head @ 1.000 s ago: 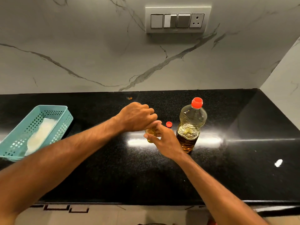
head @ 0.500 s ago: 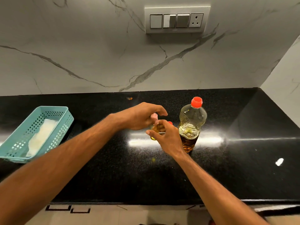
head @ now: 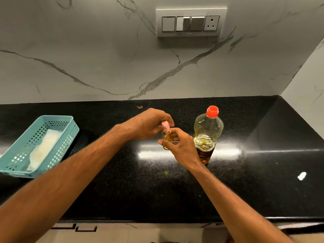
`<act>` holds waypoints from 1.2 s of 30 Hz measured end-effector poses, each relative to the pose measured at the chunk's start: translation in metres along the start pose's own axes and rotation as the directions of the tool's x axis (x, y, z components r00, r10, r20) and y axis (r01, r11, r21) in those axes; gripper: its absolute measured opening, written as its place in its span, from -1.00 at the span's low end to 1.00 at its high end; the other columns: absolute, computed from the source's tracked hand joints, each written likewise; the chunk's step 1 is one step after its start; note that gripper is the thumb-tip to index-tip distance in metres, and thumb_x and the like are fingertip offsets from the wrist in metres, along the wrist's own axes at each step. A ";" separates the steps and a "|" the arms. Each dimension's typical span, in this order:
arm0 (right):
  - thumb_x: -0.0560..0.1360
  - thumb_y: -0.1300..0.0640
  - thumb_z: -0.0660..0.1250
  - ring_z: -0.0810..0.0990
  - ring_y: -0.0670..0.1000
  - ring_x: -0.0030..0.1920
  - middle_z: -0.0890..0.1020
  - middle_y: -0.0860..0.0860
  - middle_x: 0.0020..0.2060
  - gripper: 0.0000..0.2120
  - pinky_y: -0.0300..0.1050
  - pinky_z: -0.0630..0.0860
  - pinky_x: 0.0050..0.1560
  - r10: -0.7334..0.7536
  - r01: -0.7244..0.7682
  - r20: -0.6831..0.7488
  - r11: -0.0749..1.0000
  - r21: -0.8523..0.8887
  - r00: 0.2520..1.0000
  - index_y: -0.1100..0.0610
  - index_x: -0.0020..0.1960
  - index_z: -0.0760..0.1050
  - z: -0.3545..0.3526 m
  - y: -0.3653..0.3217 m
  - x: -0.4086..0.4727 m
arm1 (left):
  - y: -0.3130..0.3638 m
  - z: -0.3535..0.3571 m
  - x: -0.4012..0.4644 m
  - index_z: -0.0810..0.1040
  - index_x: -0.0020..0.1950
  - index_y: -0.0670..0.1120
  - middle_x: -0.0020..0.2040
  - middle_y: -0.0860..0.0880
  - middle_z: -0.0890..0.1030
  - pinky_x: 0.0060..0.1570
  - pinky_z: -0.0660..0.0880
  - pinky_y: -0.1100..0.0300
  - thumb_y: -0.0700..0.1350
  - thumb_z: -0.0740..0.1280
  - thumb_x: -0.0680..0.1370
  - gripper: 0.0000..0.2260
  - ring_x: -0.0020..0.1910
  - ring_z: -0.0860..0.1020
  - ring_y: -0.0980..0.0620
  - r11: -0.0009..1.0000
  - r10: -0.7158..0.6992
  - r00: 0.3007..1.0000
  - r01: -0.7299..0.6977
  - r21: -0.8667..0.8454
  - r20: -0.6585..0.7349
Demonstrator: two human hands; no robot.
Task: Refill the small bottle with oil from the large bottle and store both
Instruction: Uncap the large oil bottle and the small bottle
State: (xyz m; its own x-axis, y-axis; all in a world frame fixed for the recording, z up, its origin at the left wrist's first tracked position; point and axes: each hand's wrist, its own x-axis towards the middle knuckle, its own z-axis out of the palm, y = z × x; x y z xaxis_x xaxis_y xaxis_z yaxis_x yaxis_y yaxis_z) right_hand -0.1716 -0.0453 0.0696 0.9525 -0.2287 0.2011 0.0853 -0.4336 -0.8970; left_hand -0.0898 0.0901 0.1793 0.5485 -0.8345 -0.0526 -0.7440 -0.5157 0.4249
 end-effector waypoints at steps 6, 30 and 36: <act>0.38 -0.09 0.50 0.60 -0.18 -0.09 0.64 -0.11 -0.10 -0.58 -0.33 0.55 -0.08 -0.029 0.030 0.009 0.999 -0.039 1.000 0.03 0.17 0.51 0.003 -0.002 0.001 | 0.005 0.009 0.004 0.50 -0.06 -0.02 -0.17 -0.01 0.60 -0.25 0.49 0.18 0.26 0.19 0.56 -0.64 -0.27 0.53 0.07 0.863 -0.111 0.966 0.210 0.459 -0.233; 0.37 -0.02 0.52 0.56 -0.12 -0.04 0.53 -0.04 -0.01 -0.63 -0.37 0.51 -0.10 0.052 -0.053 -0.037 0.999 -0.014 0.998 0.08 0.09 0.51 0.012 0.025 -0.007 | -0.066 0.066 -0.014 0.63 0.12 -0.11 0.07 -0.05 0.63 0.12 0.56 0.11 -0.27 0.44 0.47 -0.77 0.02 0.60 0.06 0.789 -0.440 0.852 0.215 -0.576 -0.285; 0.37 0.00 0.53 0.57 -0.10 -0.02 0.56 -0.01 -0.01 -0.67 -0.21 0.58 -0.04 0.100 -0.100 -0.011 0.995 0.001 0.995 0.03 0.05 0.50 0.016 0.038 -0.013 | -0.105 0.150 -0.031 0.59 -0.19 -0.07 -0.17 -0.05 0.64 -0.17 0.44 0.30 -0.22 0.50 0.40 -0.88 -0.18 0.59 0.02 0.684 -0.679 0.656 0.402 -0.609 -0.330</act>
State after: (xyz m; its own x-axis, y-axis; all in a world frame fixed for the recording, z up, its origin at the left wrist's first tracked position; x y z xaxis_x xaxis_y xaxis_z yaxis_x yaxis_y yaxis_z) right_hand -0.1760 -0.0448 0.0266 0.9529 -0.2809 0.1144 -0.0106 -0.4077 -0.9130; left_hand -0.0861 0.1411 0.0004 0.9908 -0.1328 -0.0250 -0.0558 -0.5705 0.8194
